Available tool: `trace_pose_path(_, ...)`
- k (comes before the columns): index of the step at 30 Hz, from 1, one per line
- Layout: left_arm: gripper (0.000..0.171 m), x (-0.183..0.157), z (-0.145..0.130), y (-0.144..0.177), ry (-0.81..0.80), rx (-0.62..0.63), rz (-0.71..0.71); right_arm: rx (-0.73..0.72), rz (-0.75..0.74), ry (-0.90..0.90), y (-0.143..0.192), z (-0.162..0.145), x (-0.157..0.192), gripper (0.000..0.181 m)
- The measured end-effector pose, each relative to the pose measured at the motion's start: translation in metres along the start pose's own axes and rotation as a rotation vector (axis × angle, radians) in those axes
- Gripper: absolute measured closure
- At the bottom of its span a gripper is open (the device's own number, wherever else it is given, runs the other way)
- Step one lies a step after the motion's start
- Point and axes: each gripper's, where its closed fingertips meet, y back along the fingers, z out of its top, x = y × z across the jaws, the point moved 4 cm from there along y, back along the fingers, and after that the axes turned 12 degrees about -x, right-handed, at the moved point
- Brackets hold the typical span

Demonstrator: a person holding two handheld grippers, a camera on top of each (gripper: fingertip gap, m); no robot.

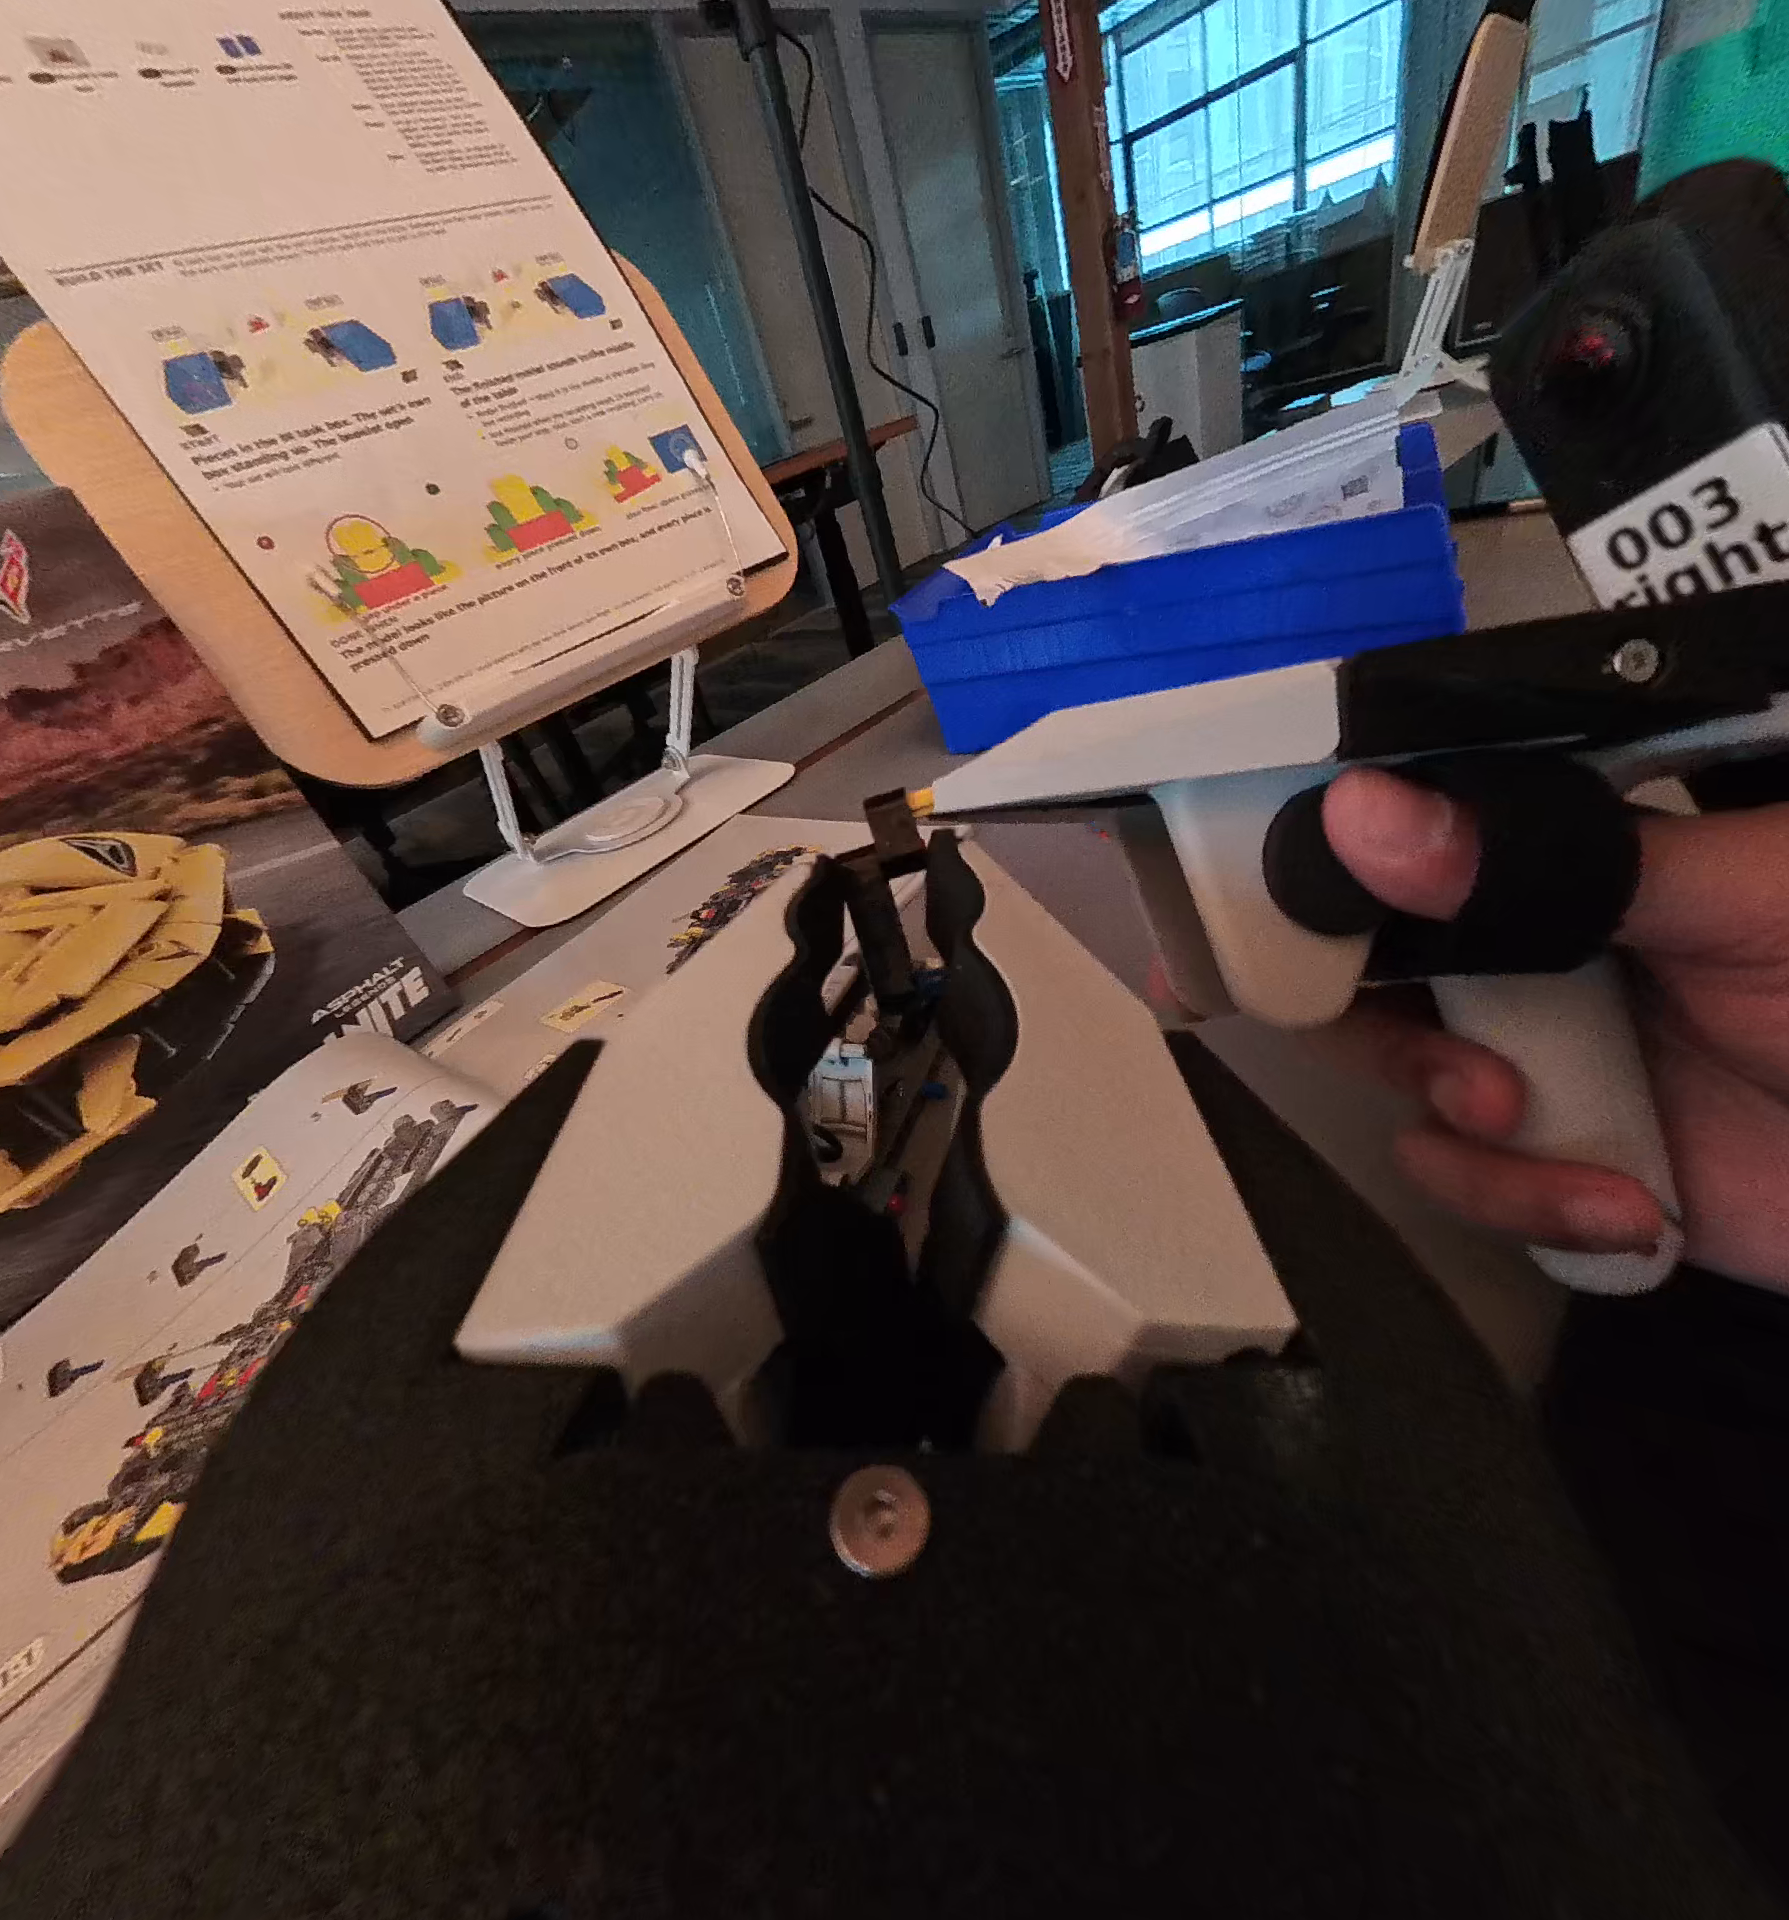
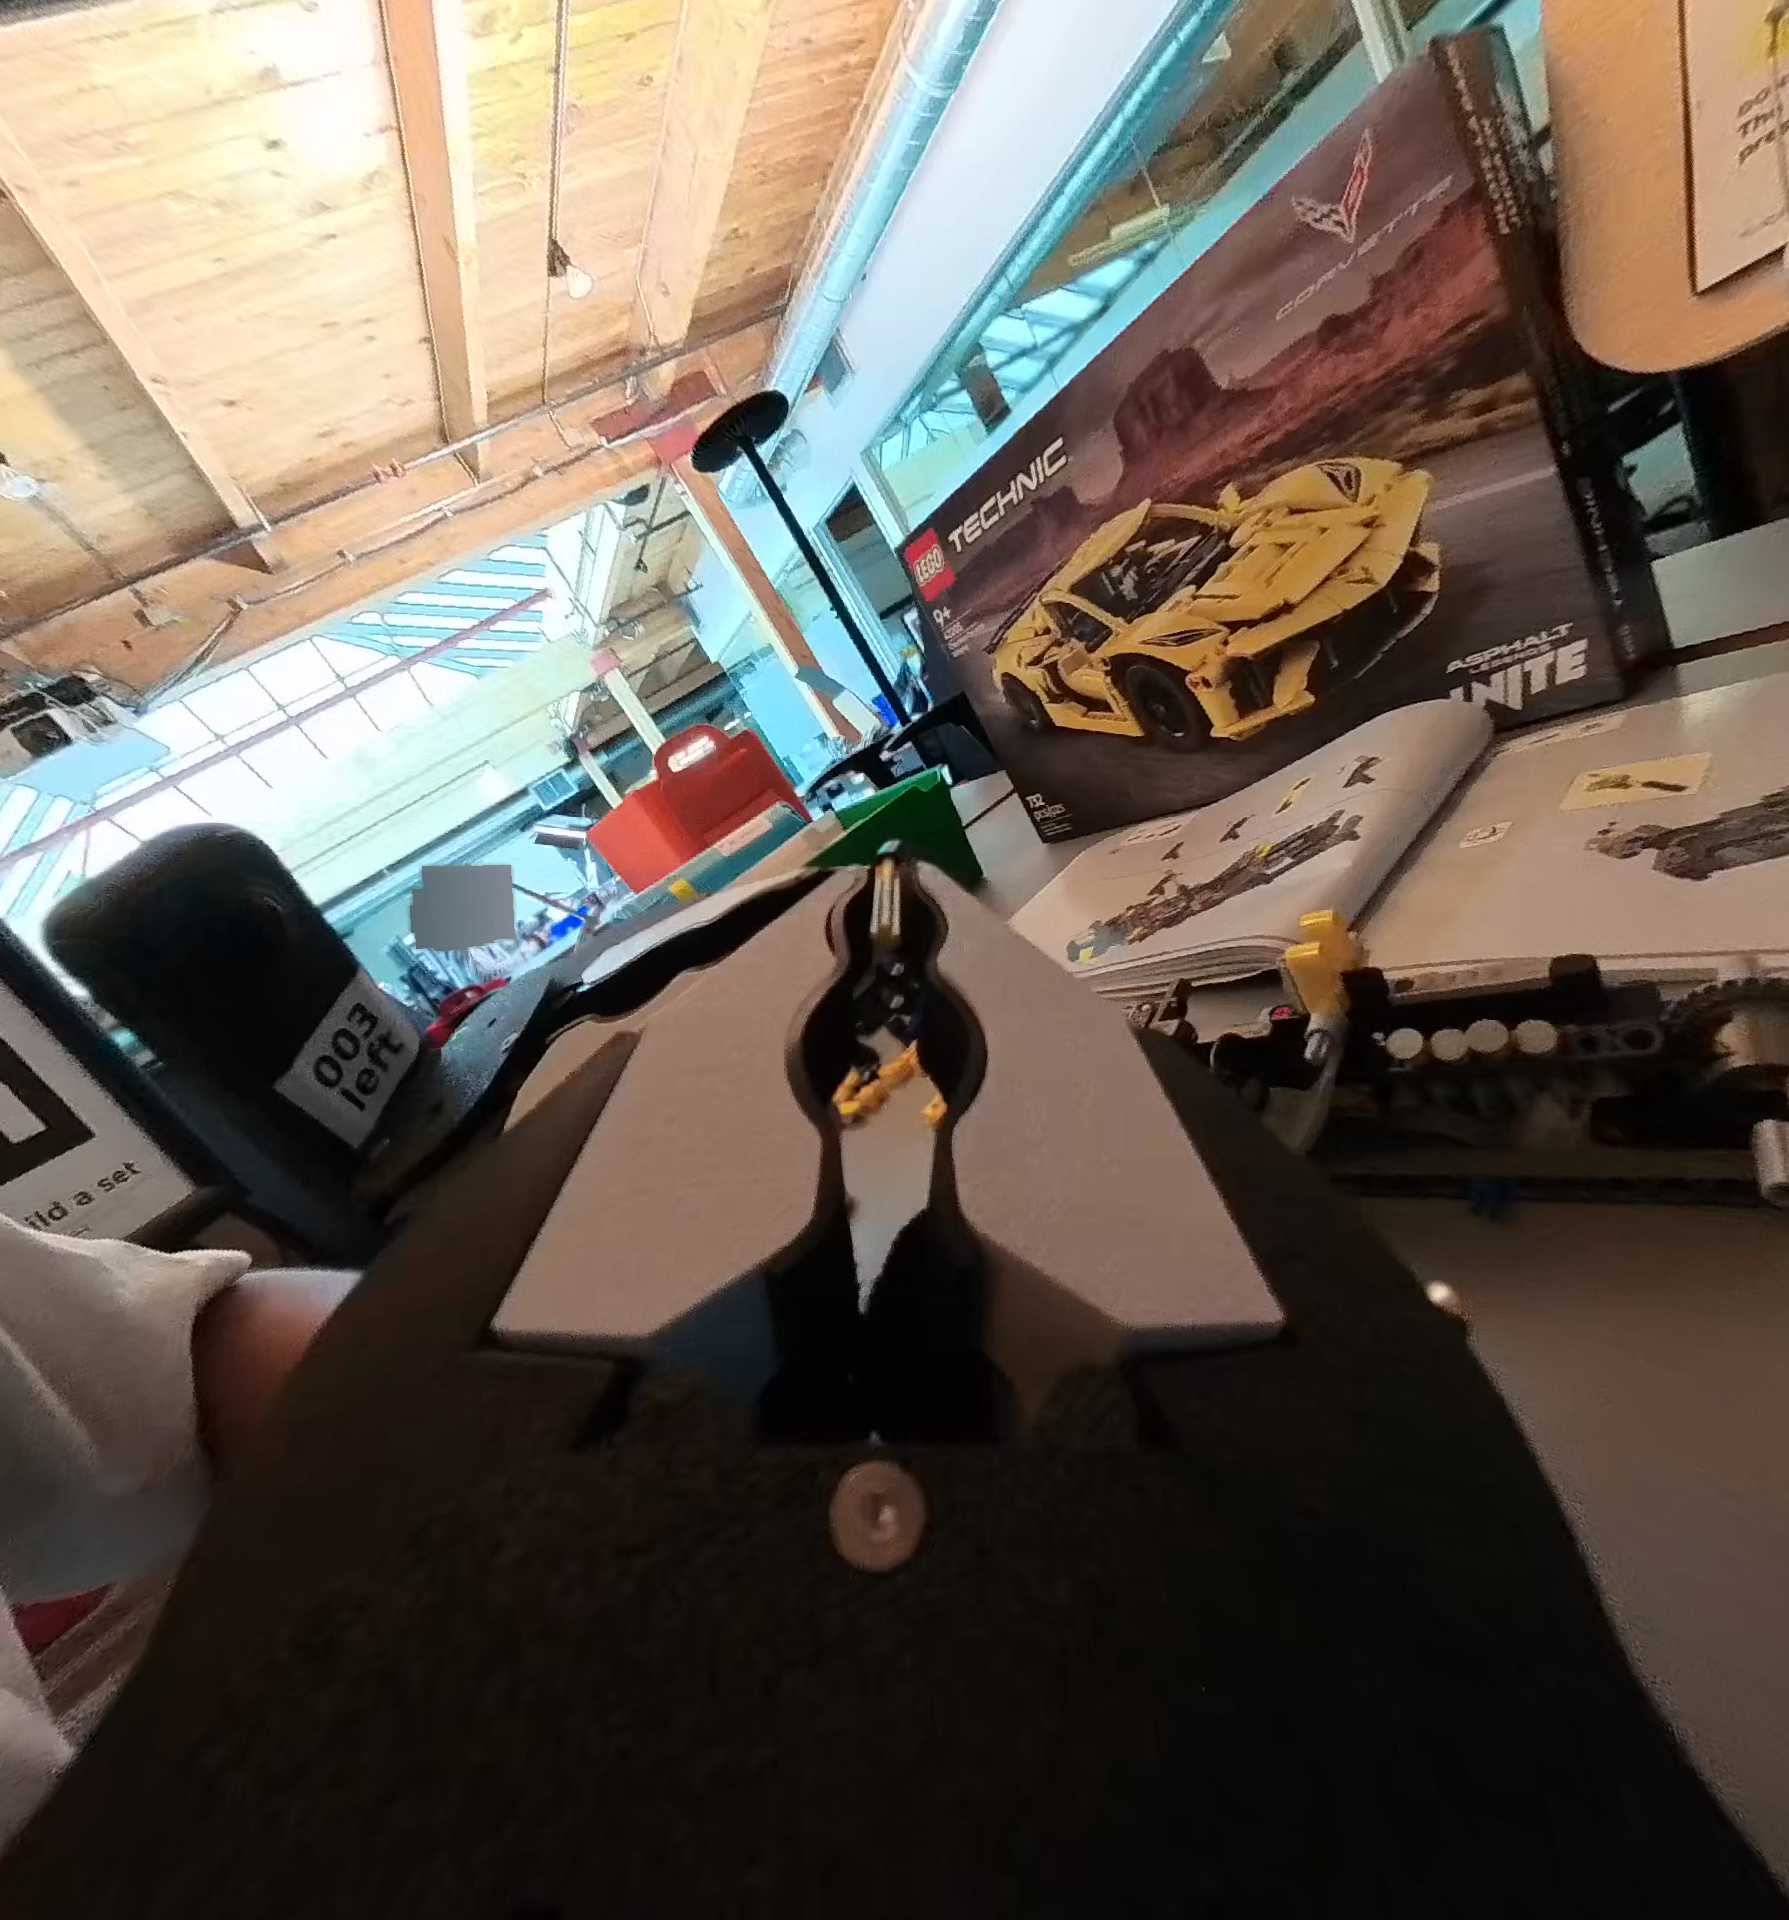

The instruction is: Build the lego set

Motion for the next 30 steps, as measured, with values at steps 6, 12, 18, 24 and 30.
trace_pose_path(6, 0.159, 0.000, 0.001, 0.000, -0.044, 0.005, 0.014, 0.014, -0.043, 0.128, -0.001, -0.001, 0.001, 0.178)
trace_pose_path(12, 0.159, -0.002, 0.001, 0.001, -0.144, 0.008, 0.001, 0.019, -0.036, 0.120, -0.001, -0.001, 0.001, 0.178)
trace_pose_path(18, 0.159, 0.006, -0.004, 0.001, 0.034, 0.006, -0.075, 0.073, 0.004, 0.072, -0.004, -0.004, -0.004, 0.175)
trace_pose_path(24, 0.158, 0.006, 0.006, 0.010, 0.405, -0.075, -0.331, 0.155, 0.308, 0.030, 0.003, 0.013, 0.007, 0.139)
trace_pose_path(30, 0.158, -0.006, 0.012, 0.020, 0.458, -0.093, -0.509, 0.301, 0.565, 0.023, 0.015, 0.011, 0.024, 0.142)
